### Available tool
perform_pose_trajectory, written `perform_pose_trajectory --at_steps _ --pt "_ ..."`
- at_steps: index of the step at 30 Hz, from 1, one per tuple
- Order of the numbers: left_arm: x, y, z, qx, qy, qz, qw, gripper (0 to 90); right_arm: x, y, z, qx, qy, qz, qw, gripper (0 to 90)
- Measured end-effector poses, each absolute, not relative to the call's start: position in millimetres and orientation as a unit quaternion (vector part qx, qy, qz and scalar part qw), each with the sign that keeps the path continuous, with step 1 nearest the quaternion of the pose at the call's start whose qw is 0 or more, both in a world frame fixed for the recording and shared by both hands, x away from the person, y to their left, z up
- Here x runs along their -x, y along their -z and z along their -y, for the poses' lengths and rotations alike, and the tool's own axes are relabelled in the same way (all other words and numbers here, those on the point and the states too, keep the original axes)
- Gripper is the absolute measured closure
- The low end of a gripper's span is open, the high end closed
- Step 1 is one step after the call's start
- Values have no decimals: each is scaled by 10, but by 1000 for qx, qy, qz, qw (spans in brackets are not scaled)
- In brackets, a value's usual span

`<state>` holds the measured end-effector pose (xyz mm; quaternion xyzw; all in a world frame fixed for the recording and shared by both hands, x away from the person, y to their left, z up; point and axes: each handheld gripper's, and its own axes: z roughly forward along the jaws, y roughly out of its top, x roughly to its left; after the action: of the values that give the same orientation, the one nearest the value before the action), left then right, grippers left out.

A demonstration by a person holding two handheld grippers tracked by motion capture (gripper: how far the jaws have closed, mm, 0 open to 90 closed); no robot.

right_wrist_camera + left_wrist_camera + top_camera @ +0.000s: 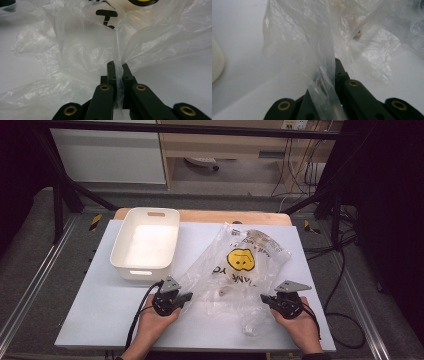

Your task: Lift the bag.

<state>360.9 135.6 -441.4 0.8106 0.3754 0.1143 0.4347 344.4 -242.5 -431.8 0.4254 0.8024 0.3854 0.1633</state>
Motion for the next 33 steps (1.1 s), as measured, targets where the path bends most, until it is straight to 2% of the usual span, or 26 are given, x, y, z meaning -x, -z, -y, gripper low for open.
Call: perform_pose_trajectory --at_steps 10,17,33 --pt "-3679 4343 -1411 -797 -130 -383 448 900 -3502 4198 2358 -409 -409 -798 169 900" --pt "-3769 4210 -1421 -797 -141 -379 449 900 -3665 4021 2286 -389 -417 -798 194 900" --pt "-4011 3888 -1498 -800 -143 -378 443 900 -4041 3628 2271 -351 -416 -811 212 900"
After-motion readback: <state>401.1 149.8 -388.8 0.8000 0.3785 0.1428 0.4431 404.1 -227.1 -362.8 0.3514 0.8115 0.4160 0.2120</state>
